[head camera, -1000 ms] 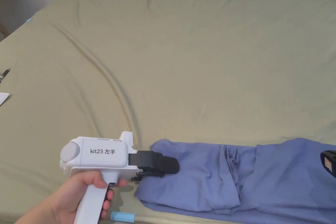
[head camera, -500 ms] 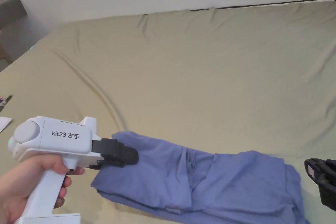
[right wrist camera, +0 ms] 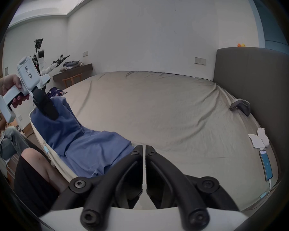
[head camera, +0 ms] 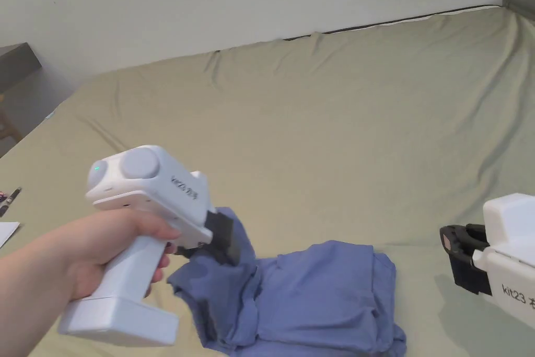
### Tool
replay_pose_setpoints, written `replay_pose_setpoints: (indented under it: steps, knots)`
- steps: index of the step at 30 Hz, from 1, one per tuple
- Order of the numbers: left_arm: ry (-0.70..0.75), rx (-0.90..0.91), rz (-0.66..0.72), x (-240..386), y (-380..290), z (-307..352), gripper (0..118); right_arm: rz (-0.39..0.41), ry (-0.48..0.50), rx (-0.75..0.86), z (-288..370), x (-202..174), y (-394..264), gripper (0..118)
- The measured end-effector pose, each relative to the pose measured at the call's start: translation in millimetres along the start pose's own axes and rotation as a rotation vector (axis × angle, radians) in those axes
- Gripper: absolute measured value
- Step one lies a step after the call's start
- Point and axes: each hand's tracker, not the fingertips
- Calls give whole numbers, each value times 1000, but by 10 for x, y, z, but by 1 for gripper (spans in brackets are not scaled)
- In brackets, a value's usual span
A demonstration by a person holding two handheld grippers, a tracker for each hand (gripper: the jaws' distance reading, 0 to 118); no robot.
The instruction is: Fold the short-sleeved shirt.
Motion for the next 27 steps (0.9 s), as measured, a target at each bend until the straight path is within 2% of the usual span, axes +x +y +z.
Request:
replay_pose_setpoints:
  steps: [7, 8, 11, 15, 16, 17, 20, 21, 22, 24, 27]
  knots:
    - [2, -122, -94, 778, 54, -834, 14, -24, -16, 23, 114, 172, -43, 3]
    - [-4, -131, -117, 853, 35, -948, 23, -31, -21, 24, 137, 196, -58, 3]
    - [-95, -128, -131, 1022, 15, -1143, 71, -43, -37, 23, 180, 281, -104, 3]
    - [-168, 10, -107, 1142, 51, -902, 72, -65, -51, 18, 226, 333, -150, 3]
    - [-180, 59, -125, 1127, 37, -772, 70, -66, -53, 19, 242, 332, -151, 3]
    - [-196, 108, -142, 1088, 8, -638, 57, -66, -53, 22, 261, 331, -152, 3]
    - [-125, 163, -195, 983, -226, -390, 38, -68, -50, 24, 283, 316, -158, 3]
    - [-84, 148, -208, 944, -288, -460, 11, -66, -49, 22, 282, 304, -165, 3]
    - [-4, 128, -223, 893, -349, -548, 0, -60, -47, 18, 278, 288, -177, 3]
    - [14, 86, -265, 885, -442, -765, 0, -46, -45, 9, 262, 253, -192, 3]
    - [-49, 50, -208, 973, -500, -1087, 0, -27, -43, 1, 256, 198, -205, 3]
